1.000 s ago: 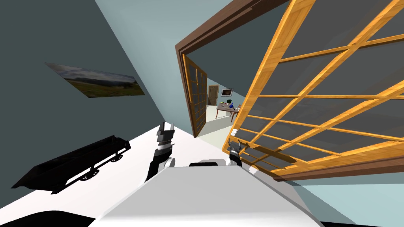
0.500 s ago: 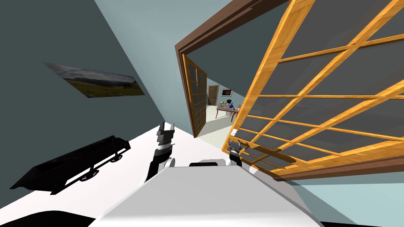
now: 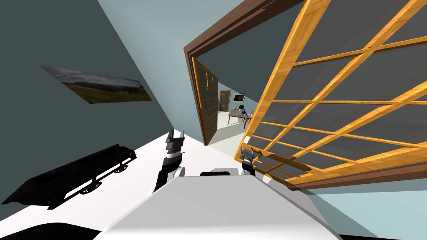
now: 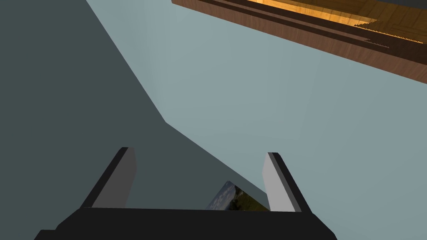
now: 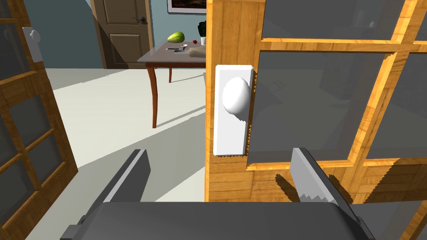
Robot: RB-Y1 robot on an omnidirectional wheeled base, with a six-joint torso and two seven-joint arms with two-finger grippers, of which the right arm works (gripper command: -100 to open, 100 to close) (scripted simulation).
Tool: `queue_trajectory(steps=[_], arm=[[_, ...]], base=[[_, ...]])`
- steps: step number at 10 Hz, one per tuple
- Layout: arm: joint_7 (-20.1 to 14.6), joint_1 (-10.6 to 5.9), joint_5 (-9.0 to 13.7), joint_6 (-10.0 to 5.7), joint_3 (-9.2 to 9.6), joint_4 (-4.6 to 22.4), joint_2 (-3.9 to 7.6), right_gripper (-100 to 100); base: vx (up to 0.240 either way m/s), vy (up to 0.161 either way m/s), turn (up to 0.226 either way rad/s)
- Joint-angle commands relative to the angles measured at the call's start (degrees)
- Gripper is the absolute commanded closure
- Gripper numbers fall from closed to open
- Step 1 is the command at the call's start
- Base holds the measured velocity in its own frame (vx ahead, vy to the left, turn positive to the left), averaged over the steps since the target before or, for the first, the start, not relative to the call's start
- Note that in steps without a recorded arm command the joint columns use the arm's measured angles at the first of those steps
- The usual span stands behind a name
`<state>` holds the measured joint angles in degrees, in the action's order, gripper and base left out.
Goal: Push the door open
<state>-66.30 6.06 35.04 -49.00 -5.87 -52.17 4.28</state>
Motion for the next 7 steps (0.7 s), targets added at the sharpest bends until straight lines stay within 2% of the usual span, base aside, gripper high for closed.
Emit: queue_trajectory(steps=[1, 5, 6, 7], arm=[[0.00, 0.00, 0.00, 0.00, 0.00, 0.00, 0.00, -100], [0.00, 0.00, 0.00, 0.00, 0.00, 0.00, 0.00, -100], [-1.12, 0.18, -0.13, 0.27, 0.95, 0.20, 0.16, -100], [-1.12, 0.18, -0.13, 0.27, 0.95, 0.20, 0.16, -100]], base=[[0.000, 0.000, 0.000], [-0.004, 0.004, 0.013], [0.010, -0.010, -0.032], [0.005, -0.006, -0.018]])
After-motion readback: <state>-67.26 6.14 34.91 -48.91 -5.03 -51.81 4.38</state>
